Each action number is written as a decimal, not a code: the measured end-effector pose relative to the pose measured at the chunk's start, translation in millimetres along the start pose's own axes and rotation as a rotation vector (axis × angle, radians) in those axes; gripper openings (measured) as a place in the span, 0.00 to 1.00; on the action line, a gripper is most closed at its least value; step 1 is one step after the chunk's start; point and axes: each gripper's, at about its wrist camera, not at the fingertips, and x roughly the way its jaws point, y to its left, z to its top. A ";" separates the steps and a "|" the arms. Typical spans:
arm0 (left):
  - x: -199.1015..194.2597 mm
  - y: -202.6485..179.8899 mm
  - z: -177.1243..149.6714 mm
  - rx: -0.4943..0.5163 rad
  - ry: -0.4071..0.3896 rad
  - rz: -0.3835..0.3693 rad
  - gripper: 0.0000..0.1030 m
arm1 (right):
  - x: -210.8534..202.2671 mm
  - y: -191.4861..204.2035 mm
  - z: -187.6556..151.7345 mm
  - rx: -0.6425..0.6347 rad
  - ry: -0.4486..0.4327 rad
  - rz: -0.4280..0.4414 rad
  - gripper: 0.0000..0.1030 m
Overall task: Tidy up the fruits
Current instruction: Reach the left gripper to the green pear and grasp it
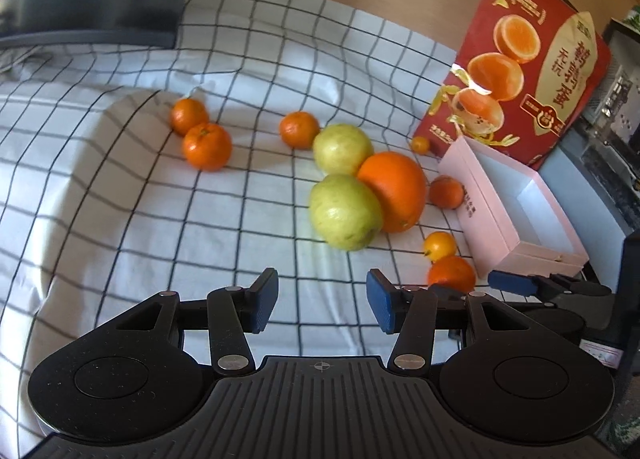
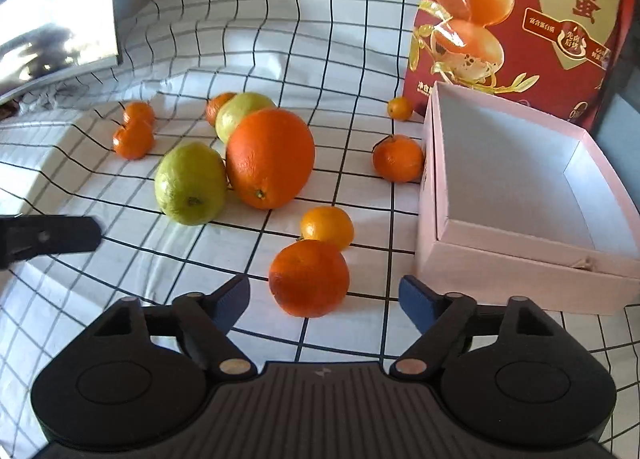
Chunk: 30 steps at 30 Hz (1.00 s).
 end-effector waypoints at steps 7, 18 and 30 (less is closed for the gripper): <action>-2.8 13.1 -1.1 -0.024 0.008 -0.008 0.52 | 4.1 6.5 -5.5 -0.001 0.018 -0.008 0.72; 34.6 -16.5 44.6 0.051 0.002 -0.051 0.52 | -31.3 0.1 -29.4 0.053 -0.010 -0.086 0.75; 67.8 -18.9 60.0 0.108 0.061 -0.055 0.52 | -47.8 -33.1 -52.3 0.191 0.025 -0.170 0.75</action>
